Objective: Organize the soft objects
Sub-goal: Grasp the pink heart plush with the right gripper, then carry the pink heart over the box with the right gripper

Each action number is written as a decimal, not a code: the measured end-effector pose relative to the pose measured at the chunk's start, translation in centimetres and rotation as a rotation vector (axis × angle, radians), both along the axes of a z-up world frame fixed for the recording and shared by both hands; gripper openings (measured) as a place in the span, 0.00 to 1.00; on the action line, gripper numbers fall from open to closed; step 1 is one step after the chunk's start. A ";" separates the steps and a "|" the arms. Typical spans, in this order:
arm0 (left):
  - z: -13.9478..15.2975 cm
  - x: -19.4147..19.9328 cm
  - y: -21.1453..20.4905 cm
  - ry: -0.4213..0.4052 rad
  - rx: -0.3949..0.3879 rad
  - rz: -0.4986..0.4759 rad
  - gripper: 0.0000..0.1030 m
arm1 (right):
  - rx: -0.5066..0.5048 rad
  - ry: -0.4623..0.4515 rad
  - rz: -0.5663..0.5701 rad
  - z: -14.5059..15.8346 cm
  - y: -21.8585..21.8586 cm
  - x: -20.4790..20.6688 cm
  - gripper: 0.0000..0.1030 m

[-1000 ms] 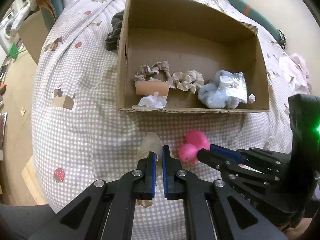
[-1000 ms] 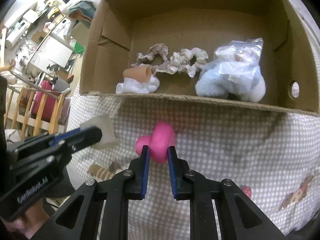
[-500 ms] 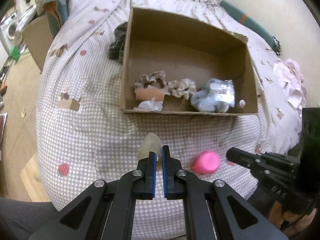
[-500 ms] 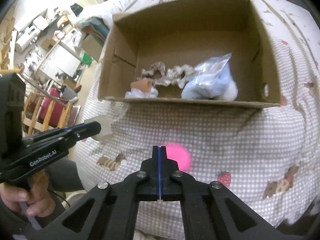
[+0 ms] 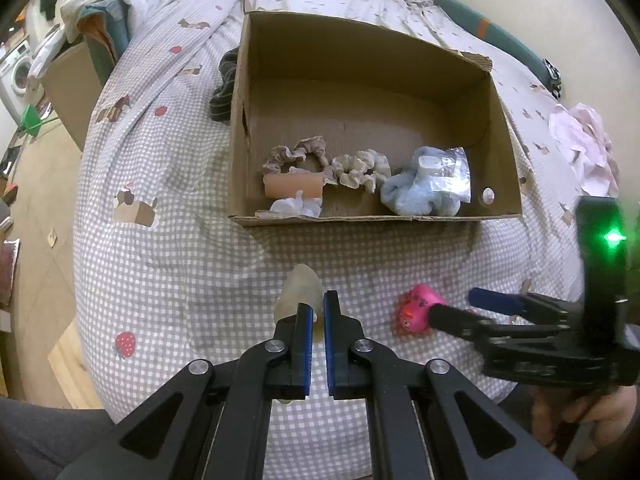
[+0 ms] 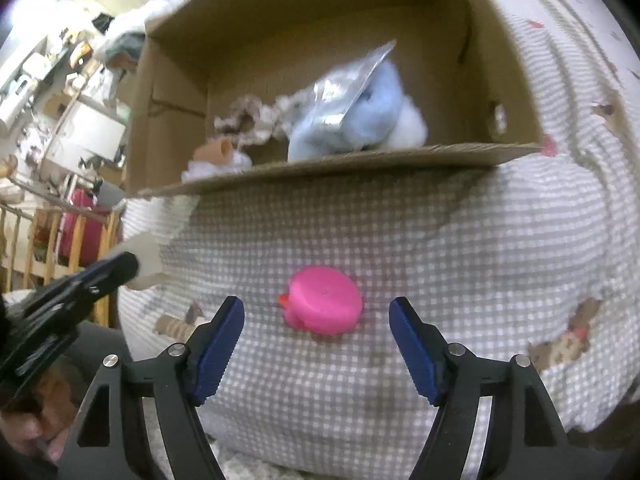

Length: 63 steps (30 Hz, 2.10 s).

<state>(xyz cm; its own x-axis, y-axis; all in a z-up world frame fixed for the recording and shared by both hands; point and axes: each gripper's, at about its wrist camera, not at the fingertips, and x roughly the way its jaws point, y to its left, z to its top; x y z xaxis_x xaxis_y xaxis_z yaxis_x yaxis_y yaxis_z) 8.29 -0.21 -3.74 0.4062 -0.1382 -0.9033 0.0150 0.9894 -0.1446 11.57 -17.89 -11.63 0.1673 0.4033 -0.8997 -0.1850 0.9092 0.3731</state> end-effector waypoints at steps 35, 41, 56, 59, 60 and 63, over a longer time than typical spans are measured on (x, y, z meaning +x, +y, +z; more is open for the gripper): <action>10.6 7.6 0.9 -0.307 0.038 0.022 0.05 | 0.154 -0.409 -0.123 13.7 -2.7 6.4 0.46; 6.7 9.6 1.1 -0.232 -0.012 0.034 0.05 | 0.106 -0.345 -0.163 10.3 -3.3 7.4 0.46; 2.9 10.5 -0.2 -0.189 0.032 0.001 0.05 | -0.016 -0.219 -0.130 5.9 -1.3 9.0 0.46; 2.6 10.6 -0.2 -0.170 0.020 0.001 0.06 | -0.024 -0.202 -0.123 5.4 -1.0 9.2 0.46; 2.5 10.6 -0.2 -0.163 0.015 0.001 0.07 | -0.026 -0.198 -0.122 5.4 -1.0 9.2 0.46; 2.4 10.7 -0.3 -0.147 0.013 -0.004 0.09 | -0.030 -0.189 -0.120 5.2 -1.0 9.3 0.46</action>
<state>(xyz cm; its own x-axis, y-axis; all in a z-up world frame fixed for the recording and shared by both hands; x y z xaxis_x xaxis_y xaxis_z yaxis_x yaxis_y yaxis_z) 18.95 -0.50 -1.38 0.5341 -0.1287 -0.8356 0.0395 0.9911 -0.1274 20.83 -18.92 -6.43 0.3795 0.3442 -0.8588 -0.1388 0.9389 0.3149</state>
